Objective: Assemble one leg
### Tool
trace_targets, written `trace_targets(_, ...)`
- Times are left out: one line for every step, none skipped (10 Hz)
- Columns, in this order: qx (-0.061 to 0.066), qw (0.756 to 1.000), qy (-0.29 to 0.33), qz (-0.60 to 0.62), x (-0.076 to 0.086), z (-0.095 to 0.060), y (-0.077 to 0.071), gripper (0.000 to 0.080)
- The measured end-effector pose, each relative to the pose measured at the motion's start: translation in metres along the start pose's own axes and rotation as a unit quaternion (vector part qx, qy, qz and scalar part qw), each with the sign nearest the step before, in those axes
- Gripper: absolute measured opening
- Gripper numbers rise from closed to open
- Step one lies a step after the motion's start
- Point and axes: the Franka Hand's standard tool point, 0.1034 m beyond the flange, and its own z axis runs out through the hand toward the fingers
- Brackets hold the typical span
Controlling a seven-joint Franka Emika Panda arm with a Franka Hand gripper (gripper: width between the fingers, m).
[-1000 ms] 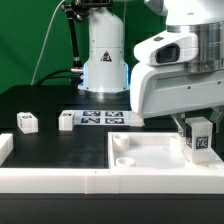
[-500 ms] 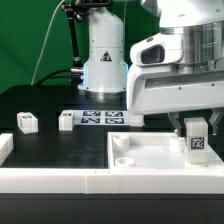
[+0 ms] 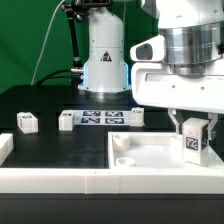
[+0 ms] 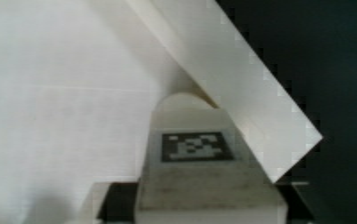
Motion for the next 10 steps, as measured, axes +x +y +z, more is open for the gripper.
trace_targets(0.001, 0.999, 0.0, 0.044, -0.0003, 0.0, -0.0004, 0.0295)
trace_targets(0.002, 0.993, -0.001, 0.117, -0.0019, 0.0008, -0.0009, 0.0295)
trace_targets(0.001, 0.989, -0.001, 0.146, -0.004, 0.0014, -0.0018, 0.0295)
trace_targets(0.0, 0.981, -0.003, 0.192, -0.0057, 0.0017, -0.0025, 0.0295)
trace_targets(0.0, 0.976, -0.003, 0.216, -0.0065, 0.0021, -0.0029, 0.0295)
trace_targets(0.0, 0.973, -0.004, 0.23, -0.0067, 0.0024, -0.0031, 0.0295)
trace_targets(0.001, 0.973, -0.004, 0.229, -0.0069, 0.0024, -0.0032, 0.0295)
trace_targets(0.0, 0.975, -0.004, 0.223, -0.007, 0.0025, -0.0032, 0.0348)
trace_targets(0.001, 0.979, -0.004, 0.204, -0.007, 0.0024, -0.0033, 0.0348)
trace_targets(0.001, 0.981, -0.004, 0.194, -0.0076, 0.0023, -0.0038, 0.0534)
